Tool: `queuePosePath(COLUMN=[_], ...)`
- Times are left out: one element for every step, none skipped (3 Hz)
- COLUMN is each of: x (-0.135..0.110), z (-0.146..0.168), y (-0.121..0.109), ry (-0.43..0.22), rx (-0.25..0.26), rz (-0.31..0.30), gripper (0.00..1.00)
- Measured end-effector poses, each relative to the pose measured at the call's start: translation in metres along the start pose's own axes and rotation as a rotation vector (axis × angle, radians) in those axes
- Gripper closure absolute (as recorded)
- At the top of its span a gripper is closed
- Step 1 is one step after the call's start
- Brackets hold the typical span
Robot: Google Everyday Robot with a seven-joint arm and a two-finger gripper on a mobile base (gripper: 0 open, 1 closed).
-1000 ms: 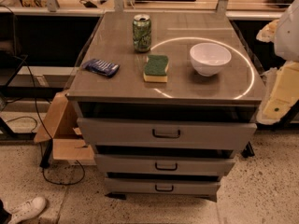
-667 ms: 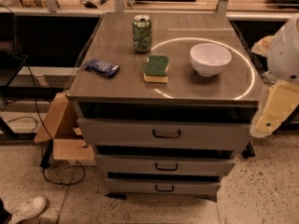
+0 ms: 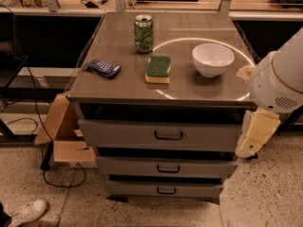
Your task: Open middle drawer
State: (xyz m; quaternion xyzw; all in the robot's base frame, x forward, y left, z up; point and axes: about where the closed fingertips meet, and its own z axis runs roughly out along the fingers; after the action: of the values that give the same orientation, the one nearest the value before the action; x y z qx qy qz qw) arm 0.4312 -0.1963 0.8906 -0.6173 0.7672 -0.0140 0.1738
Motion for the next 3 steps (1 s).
queuePosePath(x=[0.003, 0.006, 0.011], z=[0.01, 0.031, 0.065], y=[0.02, 0.046, 0.075], ry=[-0.024, -0.049, -0.063], rx=[-0.023, -0.058, -0.117], rz=[0.017, 0.06, 0.091], gripper=[0.0, 0.0, 0.0])
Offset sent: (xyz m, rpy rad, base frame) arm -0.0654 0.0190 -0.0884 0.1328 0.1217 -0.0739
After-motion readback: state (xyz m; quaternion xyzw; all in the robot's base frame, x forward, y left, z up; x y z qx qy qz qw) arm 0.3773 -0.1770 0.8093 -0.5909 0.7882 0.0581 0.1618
